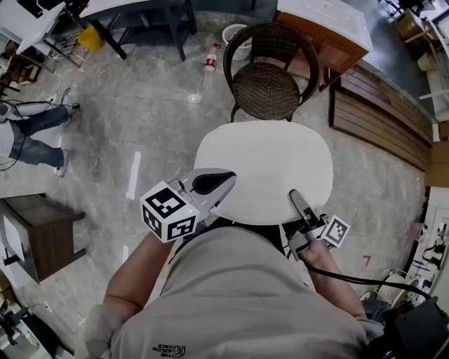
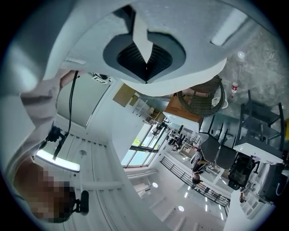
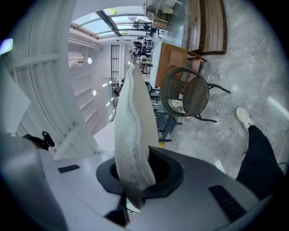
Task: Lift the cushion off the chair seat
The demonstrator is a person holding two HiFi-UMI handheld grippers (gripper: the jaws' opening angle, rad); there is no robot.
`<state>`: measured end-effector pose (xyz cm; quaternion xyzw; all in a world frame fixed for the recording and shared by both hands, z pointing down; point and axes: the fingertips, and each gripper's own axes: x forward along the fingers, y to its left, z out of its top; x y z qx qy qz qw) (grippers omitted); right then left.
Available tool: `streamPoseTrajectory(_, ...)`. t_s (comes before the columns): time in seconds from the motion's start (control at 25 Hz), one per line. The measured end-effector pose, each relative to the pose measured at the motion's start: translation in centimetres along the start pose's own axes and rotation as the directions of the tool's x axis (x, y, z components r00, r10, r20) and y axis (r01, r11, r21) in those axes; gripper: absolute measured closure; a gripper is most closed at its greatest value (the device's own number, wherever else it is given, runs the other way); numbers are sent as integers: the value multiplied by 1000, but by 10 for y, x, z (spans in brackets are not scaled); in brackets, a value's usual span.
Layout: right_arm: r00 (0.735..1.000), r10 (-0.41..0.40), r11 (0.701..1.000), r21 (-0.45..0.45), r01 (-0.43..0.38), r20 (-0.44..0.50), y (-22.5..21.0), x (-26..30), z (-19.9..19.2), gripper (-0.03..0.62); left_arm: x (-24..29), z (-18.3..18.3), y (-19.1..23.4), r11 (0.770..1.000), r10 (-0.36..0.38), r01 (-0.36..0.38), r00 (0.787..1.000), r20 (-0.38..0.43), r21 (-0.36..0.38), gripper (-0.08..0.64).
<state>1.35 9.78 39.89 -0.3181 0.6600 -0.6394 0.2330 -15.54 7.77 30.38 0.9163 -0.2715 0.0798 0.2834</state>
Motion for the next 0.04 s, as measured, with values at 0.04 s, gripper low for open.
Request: streamPoseTrajectory(0.04,1000,2,1000,0,-2,0,0,2,2,549,1,0,2,1000,2,-2,1000,-1,-1,554)
